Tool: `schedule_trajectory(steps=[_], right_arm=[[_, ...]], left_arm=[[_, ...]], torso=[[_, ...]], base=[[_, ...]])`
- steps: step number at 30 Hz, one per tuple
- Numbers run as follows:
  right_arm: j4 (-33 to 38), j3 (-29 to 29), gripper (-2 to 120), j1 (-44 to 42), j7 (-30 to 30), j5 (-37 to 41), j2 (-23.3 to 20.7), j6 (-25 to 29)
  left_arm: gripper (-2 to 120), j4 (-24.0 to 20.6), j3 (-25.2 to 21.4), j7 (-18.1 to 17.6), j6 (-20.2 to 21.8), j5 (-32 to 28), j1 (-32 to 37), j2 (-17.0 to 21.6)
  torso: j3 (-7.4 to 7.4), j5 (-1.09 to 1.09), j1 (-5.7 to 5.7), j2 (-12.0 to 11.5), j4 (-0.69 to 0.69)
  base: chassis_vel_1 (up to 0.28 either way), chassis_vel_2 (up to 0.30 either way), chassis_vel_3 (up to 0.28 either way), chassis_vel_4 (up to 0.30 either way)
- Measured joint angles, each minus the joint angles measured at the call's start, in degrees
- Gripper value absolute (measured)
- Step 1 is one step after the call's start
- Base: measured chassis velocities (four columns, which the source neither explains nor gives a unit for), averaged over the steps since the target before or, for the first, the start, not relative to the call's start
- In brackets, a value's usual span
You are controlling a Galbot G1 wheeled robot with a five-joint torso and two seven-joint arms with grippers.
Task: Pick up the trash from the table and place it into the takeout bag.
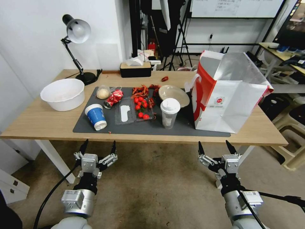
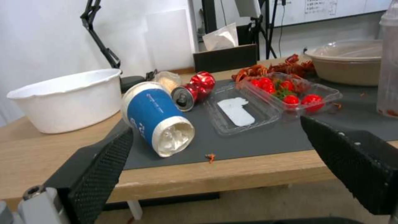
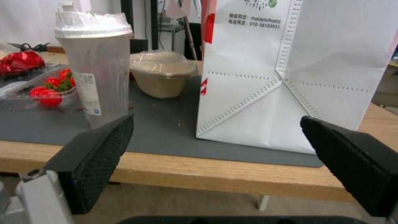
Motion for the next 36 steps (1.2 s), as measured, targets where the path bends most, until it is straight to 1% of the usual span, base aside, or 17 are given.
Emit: schedule_trajectory(steps=[22,24,25,26,28,29,31,32,33,34,35,36], right_arm=[[0.0,0.0,100,0.03,0.01,0.03,-0.01,-0.03],[0.0,0.09,100,0.4,0.01,0.32,-0.13,-0.57],[0.16,0.76,100,1.77,-0.03,1.36,-0.58,-2.66],[0.16,0.76,100,1.77,-0.03,1.36,-0.58,-2.66],[0.67,2.33,100,4.8,-0.23,3.62,-1.57,-7.25],[0.67,2.33,100,4.8,-0.23,3.62,-1.57,-7.25],[0.88,2.94,100,6.71,-0.29,4.79,-2.07,-9.11],[0.87,3.35,100,7.79,-0.34,6.05,-2.61,-10.59],[0.92,3.75,100,8.66,-0.38,6.89,-3.01,-11.55],[0.92,3.75,100,8.66,-0.38,6.89,-3.01,-11.55],[1.11,4.72,100,11.23,-0.57,9.62,-4.19,-14.66],[1.23,5.41,100,12.92,-0.66,11.33,-5.01,-16.35]], left_arm=[[100,0.02,0.0,0.0,-0.01,0.0,-0.01,0.0],[100,0.02,0.19,0.0,0.73,-0.52,-0.66,-0.35],[100,-0.03,1.1,0.18,3.44,-2.22,-3.02,-1.72],[100,-0.03,1.1,0.18,3.44,-2.22,-3.02,-1.72],[100,-0.36,3.05,0.65,9.18,-5.77,-7.9,-4.57],[100,-0.36,3.05,0.65,9.18,-5.77,-7.9,-4.57],[100,-0.75,3.33,0.85,11.07,-7.62,-10.25,-6.04],[100,-0.75,2.81,0.86,10.84,-7.89,-10.38,-6.19],[100,-0.74,2.52,0.87,10.59,-7.92,-10.37,-6.26],[100,-0.74,2.52,0.87,10.59,-7.92,-10.37,-6.26],[100,-0.72,1.91,0.91,9.98,-7.96,-10.08,-6.32],[100,-0.66,1.52,0.92,9.37,-8.01,-9.75,-6.33]], torso=[[0.0,0.0,0.0,0.0,0.0],[0.01,0.01,0.0,0.0,0.0],[0.0,0.01,-0.02,0.0,0.01],[0.0,0.01,-0.02,0.0,0.01],[0.01,0.0,-0.03,0.0,0.0],[0.01,0.0,-0.03,0.0,0.0],[0.01,0.04,0.0,0.0,-0.02],[0.02,0.04,0.0,-0.01,-0.04],[0.01,0.02,-0.01,0.0,-0.01],[0.01,0.02,-0.01,0.0,-0.01],[0.0,0.0,-0.02,0.0,0.01],[0.0,-0.02,-0.02,0.0,0.03]], base=[[0.0,0.0,0.0,0.0],[0.0,0.0,0.0,0.0],[0.0,0.0,0.0,0.0],[0.0,0.0,0.0,0.0],[0.0,0.0,0.0,0.0],[0.0,0.0,0.0,0.0],[0.0,0.0,0.0,0.0],[0.0,0.0,0.0,0.0],[0.0,0.0,0.0,0.0],[0.0,0.0,0.0,0.0],[0.0,0.0,0.0,0.0],[0.0,0.0,0.0,0.0]])
